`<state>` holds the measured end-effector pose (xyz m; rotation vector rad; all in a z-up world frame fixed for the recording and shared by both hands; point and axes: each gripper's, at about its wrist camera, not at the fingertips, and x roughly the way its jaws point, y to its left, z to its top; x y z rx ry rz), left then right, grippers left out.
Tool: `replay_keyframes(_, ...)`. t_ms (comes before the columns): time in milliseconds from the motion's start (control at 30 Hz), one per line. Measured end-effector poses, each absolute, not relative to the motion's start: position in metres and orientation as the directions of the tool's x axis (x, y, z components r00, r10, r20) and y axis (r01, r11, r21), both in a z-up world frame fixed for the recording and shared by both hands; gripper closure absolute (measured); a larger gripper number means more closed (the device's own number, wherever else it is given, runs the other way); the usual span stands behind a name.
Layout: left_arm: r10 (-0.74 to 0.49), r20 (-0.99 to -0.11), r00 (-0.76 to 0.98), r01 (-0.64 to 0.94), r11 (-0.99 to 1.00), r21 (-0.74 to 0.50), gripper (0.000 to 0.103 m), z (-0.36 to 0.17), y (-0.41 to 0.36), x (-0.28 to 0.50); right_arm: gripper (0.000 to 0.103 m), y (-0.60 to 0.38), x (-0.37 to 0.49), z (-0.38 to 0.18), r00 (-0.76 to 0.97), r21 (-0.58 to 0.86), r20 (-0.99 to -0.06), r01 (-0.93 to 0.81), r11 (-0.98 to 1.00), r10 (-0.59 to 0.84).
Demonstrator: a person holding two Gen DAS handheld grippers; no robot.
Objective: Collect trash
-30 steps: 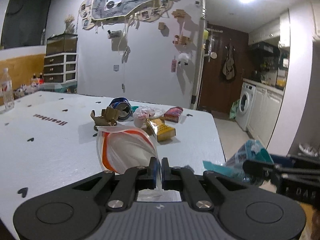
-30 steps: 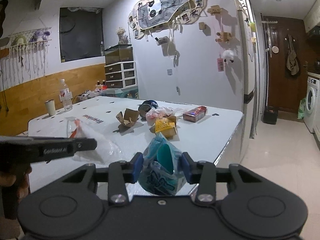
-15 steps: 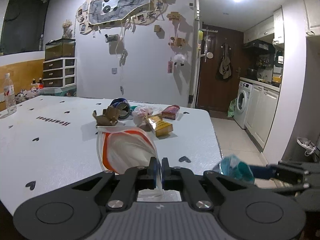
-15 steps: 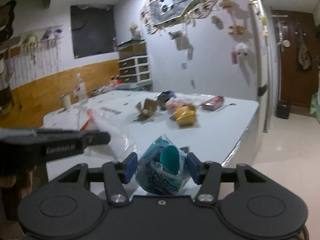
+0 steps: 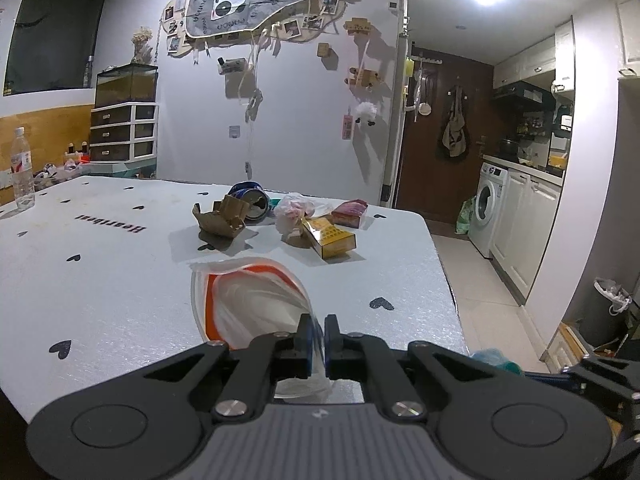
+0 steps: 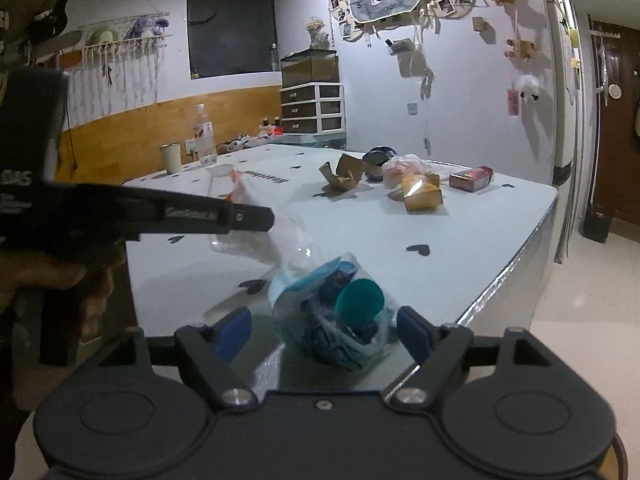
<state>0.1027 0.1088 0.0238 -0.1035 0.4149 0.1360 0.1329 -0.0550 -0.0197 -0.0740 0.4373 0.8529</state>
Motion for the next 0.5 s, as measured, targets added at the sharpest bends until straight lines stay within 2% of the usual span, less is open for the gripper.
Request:
replay_keyframes(233,0.102,-0.405,0.909,-0.145,0.987,-0.076,0.098,0.022,0.11,0.104,0.025,-0.085,0.131,-0.008,0.624,0.18,-0.335,-0.693,0.698,0.706)
replay_keyframes(300,0.101,-0.404,0.909,-0.144,0.987,-0.076,0.098,0.022,0.11,0.104,0.038,-0.091,0.133,-0.001,0.646,0.202,-0.32,-0.668,0.716,0.693)
replay_keyframes(400,0.098,-0.402,0.91,-0.139,0.987,-0.076,0.098,0.022,0.11,0.104,0.051,-0.094,0.137,0.007,0.653,0.232,-0.312,-0.652,0.722,0.69)
replay_keyframes(500,0.096,-0.4,0.912,-0.135,0.988,-0.07,0.098,0.023,0.11,0.104,0.062,-0.085,0.143,0.008,0.646,0.221,-0.347,-0.648,0.729,0.68)
